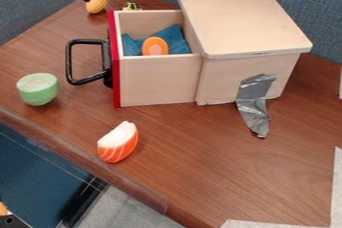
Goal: Close the drawer
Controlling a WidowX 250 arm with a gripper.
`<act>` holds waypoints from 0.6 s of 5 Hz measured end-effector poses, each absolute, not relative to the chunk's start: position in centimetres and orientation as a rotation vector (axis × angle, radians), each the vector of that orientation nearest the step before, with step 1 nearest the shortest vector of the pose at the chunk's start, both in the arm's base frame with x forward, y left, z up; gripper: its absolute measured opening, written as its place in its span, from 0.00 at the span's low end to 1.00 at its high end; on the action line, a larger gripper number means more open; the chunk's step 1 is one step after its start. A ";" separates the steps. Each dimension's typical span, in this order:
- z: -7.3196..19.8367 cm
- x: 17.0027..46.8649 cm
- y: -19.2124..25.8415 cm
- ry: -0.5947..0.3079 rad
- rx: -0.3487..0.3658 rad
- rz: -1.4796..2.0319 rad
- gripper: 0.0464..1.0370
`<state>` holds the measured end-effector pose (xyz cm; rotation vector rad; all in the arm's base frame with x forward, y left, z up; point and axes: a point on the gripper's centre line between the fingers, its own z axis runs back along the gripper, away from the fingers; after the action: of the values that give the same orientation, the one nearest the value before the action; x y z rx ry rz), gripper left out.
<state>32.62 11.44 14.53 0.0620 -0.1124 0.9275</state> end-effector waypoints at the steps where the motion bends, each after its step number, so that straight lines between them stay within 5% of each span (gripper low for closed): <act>1: 13.2 32.6 11.4 -0.074 0.065 0.922 0.96; 3: 12.0 30.7 13.6 -0.119 0.030 0.784 0.96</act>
<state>30.67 13.63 11.97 0.0302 -0.1194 0.7842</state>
